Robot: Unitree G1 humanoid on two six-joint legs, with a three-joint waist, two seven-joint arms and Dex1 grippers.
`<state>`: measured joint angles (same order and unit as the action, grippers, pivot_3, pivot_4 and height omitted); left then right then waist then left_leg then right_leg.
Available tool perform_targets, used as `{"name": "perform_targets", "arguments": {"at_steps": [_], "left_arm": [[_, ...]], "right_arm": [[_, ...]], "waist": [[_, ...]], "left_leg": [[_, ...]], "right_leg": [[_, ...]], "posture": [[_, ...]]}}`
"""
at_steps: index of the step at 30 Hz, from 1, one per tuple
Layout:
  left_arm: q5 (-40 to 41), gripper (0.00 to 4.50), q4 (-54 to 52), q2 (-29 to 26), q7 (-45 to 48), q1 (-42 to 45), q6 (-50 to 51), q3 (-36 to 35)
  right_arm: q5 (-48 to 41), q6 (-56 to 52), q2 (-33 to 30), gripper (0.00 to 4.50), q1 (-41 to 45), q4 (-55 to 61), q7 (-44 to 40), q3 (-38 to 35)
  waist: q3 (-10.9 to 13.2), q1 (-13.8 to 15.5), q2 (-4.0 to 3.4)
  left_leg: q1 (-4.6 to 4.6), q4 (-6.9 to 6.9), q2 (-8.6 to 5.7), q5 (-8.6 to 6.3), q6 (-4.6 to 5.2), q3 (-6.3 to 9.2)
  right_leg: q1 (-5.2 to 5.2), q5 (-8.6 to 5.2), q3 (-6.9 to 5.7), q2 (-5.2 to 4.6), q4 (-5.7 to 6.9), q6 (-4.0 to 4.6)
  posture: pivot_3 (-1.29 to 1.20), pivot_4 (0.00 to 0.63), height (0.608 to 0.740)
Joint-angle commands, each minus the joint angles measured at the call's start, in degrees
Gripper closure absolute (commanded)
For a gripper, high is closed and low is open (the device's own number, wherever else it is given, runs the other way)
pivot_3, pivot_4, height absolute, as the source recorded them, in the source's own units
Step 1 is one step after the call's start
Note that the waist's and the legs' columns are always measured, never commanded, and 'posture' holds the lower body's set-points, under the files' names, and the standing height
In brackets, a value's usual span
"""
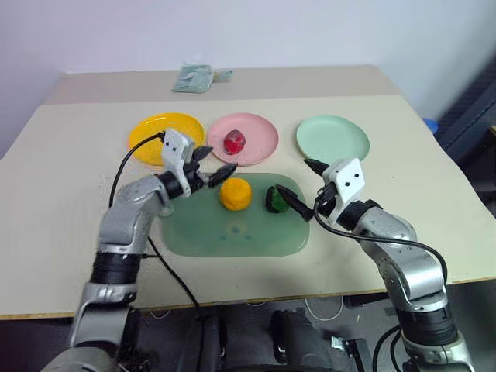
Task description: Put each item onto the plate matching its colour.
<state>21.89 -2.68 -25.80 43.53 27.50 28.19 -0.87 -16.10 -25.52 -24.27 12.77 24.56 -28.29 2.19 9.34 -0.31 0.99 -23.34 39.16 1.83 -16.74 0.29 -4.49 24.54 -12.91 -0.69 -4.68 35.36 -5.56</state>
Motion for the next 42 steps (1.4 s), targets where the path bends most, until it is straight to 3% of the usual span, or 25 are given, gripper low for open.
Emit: {"name": "perform_targets", "arguments": {"at_steps": [1, 5, 12, 18, 22, 27, 32, 33, 37, 42], "left_arm": [[-0.5, 0.04, -4.8, -3.0, 3.7, -1.3, 0.0, 2.7], [-1.3, 0.04, -5.3, -4.2, 4.8, -1.7, 0.8, 5.2], [-10.7, 0.04, 1.5, -3.7, 2.9, 1.0, -3.8, 12.0], [-11.5, 0.04, 4.6, -0.8, 1.6, 2.2, -4.5, 11.5], [-11.0, 1.28, 4.1, 0.0, 1.7, 1.9, -4.1, 10.9], [-9.6, 1.43, 1.7, 1.7, -1.9, 0.6, -2.6, 7.7], [-11.3, 1.43, 2.4, 5.2, -14.4, 1.6, -4.1, 0.1], [-12.4, 1.43, 3.8, 6.7, -20.4, 3.3, -2.9, -2.2], [-18.8, 1.43, 14.4, 10.3, -42.7, 12.4, 0.3, -8.6], [-20.6, 1.43, 32.5, 9.1, -50.9, 22.8, -2.2, -11.7]], "right_arm": [[-0.7, 1.4, -0.4, 0.00, 0.5, 1.3, -1.2, -0.6], [-0.8, 1.6, -0.5, 0.00, -0.4, 2.0, -2.5, -0.3], [-0.5, 1.7, -0.5, 0.00, -2.1, 3.3, -2.9, -0.5], [0.0, 1.5, 0.0, 0.00, -2.9, 4.3, -2.1, 0.1], [0.2, 1.5, 0.2, 0.00, -2.9, 4.4, -1.8, 0.3], [0.2, 1.6, 0.3, 0.00, -2.6, 4.3, -1.7, 0.6], [0.1, 1.7, 0.5, 0.00, -2.5, 4.2, -1.4, 0.5], [0.1, 1.8, 0.5, 0.00, -2.3, 3.9, -1.5, 0.6], [0.3, 2.8, 1.1, 0.00, -0.7, 1.7, -2.1, 1.5], [0.5, 4.0, 1.7, 0.00, 1.1, -0.4, -2.6, 2.4]], "waist": [[0.0, 0.0, 0.00], [0.0, -0.2, 0.00], [0.0, -0.3, 0.00], [0.0, -0.3, 0.00], [0.0, -0.3, 0.00], [0.0, -0.3, 0.00], [0.0, -0.3, 0.01], [0.0, -0.3, 0.01], [0.0, 0.1, 0.08], [0.0, 0.0, 0.08]], "left_leg": [[0.00, 0.02, 0.00, 0.00, 0.00, 0.00], [-0.01, 0.01, 0.00, -0.01, 0.01, 0.00], [0.00, 0.00, -0.03, -0.01, 0.02, -0.02], [-0.01, 0.00, -0.02, -0.02, 0.03, -0.01], [-0.01, 0.00, -0.01, -0.02, 0.03, -0.01], [-0.01, 0.01, -0.01, -0.02, 0.03, -0.01], [-0.01, 0.01, -0.01, -0.02, 0.03, 0.03], [-0.01, 0.01, -0.01, -0.02, 0.03, 0.03], [-0.02, 0.05, -0.05, -0.01, 0.03, 0.07], [-0.01, 0.02, -0.08, -0.01, 0.03, 0.01]], "right_leg": [[-0.02, 0.00, 0.01, -0.01, -0.01, 0.01], [0.00, -0.01, 0.02, 0.01, -0.03, 0.01], [0.01, 0.00, 0.02, 0.02, -0.02, -0.01], [0.02, 0.02, 0.02, 0.02, -0.02, -0.05], [0.02, 0.03, 0.02, 0.02, -0.02, -0.06], [0.02, 0.03, 0.02, 0.01, -0.02, -0.07], [0.02, 0.10, 0.02, 0.01, -0.01, -0.19], [0.02, 0.10, 0.02, 0.01, -0.01, -0.19], [0.00, 0.13, 0.01, 0.01, 0.00, -0.23], [0.00, 0.16, -0.01, 0.02, -0.02, -0.31]], "posture": [[0.00, 0.150, 0.740], [0.00, 0.150, 0.740], [0.00, 0.150, 0.740], [0.00, 0.150, 0.740], [0.00, 0.150, 0.740], [0.00, 0.150, 0.740], [0.00, 0.150, 0.740], [0.00, 0.150, 0.740], [0.00, 0.150, 0.740], [0.00, 0.150, 0.740]]}}
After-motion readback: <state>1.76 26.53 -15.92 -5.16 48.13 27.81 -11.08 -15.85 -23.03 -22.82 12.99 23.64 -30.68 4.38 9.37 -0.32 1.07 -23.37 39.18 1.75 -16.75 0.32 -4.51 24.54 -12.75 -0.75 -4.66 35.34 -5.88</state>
